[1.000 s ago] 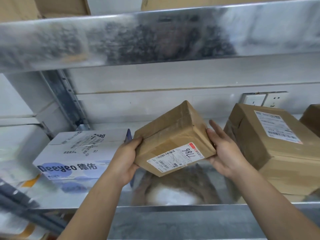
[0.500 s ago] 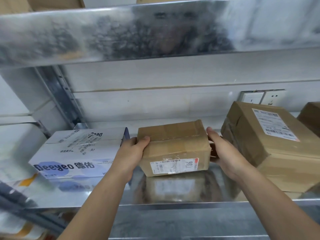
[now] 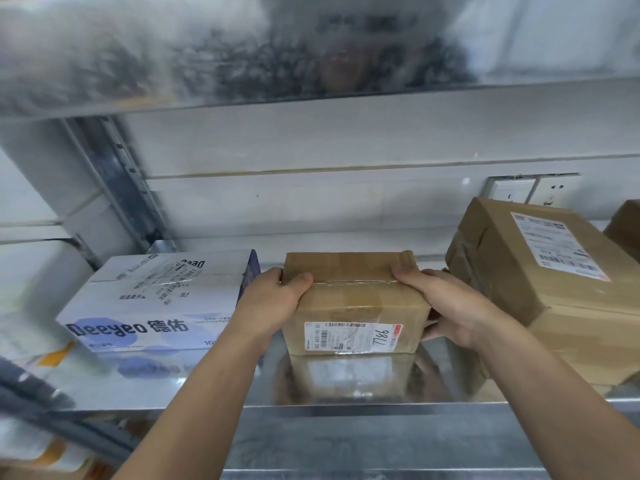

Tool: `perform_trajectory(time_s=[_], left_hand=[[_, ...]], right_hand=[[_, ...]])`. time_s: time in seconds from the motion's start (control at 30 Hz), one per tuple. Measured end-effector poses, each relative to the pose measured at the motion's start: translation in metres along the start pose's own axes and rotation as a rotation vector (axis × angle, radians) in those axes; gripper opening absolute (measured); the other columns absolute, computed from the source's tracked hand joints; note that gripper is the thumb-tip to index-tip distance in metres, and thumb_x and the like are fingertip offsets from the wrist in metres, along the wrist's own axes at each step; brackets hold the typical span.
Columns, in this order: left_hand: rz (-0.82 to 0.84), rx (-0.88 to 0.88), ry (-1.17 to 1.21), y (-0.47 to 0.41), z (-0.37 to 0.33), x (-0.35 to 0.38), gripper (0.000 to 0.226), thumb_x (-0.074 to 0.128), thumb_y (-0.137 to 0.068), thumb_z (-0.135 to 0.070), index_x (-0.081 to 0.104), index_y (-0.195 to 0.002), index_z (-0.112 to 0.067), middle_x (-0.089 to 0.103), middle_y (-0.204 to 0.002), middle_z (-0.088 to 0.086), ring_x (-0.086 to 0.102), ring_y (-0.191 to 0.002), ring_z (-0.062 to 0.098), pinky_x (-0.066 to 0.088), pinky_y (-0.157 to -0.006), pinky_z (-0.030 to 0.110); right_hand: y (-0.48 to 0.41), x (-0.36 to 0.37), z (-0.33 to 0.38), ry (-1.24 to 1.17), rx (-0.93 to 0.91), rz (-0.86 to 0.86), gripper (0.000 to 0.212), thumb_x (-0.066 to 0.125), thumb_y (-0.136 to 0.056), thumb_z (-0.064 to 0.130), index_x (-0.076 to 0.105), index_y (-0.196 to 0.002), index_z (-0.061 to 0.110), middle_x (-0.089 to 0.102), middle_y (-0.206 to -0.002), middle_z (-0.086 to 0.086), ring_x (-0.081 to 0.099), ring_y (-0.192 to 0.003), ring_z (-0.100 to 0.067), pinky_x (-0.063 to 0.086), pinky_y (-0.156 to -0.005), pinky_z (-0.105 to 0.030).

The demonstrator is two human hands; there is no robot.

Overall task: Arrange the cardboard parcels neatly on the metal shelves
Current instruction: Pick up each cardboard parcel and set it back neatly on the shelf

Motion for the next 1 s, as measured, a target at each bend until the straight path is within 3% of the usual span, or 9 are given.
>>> perform_trajectory(time_s=[0.33, 0.9, 1.0], left_hand=[[-0.003, 0.009, -0.1, -0.0054, -0.0012, 0.0001, 0.021, 0.067, -0.093, -0.041, 0.067, -0.093, -0.02, 0.072, -0.098, 0.0, 0.068, -0.098, 0.022, 0.054, -0.094, 0.041], [-0.005, 0.018, -0.13, -0.0027, -0.0036, -0.0005, 0.019, 0.068, -0.092, -0.039, 0.066, -0.09, -0.02, 0.071, -0.097, 0.002, 0.067, -0.097, 0.023, 0.054, -0.093, 0.041], [0.003, 0.015, -0.121, -0.0011, -0.0053, -0.0001, 0.029, 0.068, -0.085, -0.048, 0.067, -0.093, -0.02, 0.072, -0.098, 0.001, 0.067, -0.098, 0.023, 0.054, -0.094, 0.044]], right_hand=[[-0.0042, -0.0007, 0.0053, 0.08, -0.009, -0.035, 0.032, 0.065, -0.097, 0.039, 0.067, -0.11, 0.009, 0.078, -0.094, -0.017, 0.075, -0.088, -0.034, 0.062, -0.08, -0.055], [-0.0045, -0.0001, 0.0045, 0.083, 0.006, -0.028, 0.033, 0.065, -0.098, 0.038, 0.063, -0.114, 0.009, 0.076, -0.1, -0.016, 0.074, -0.093, -0.033, 0.062, -0.081, -0.056], [-0.0046, 0.0004, 0.0046, 0.08, 0.009, -0.026, 0.033, 0.065, -0.098, 0.037, 0.063, -0.115, 0.009, 0.076, -0.101, -0.017, 0.074, -0.094, -0.034, 0.061, -0.083, -0.057]])
Point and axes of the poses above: each hand's wrist, its own y-axis away from the middle knuckle, its own x-axis out of the palm, z = x × y, the point moved 8 cm from there along -y, towards the middle knuckle
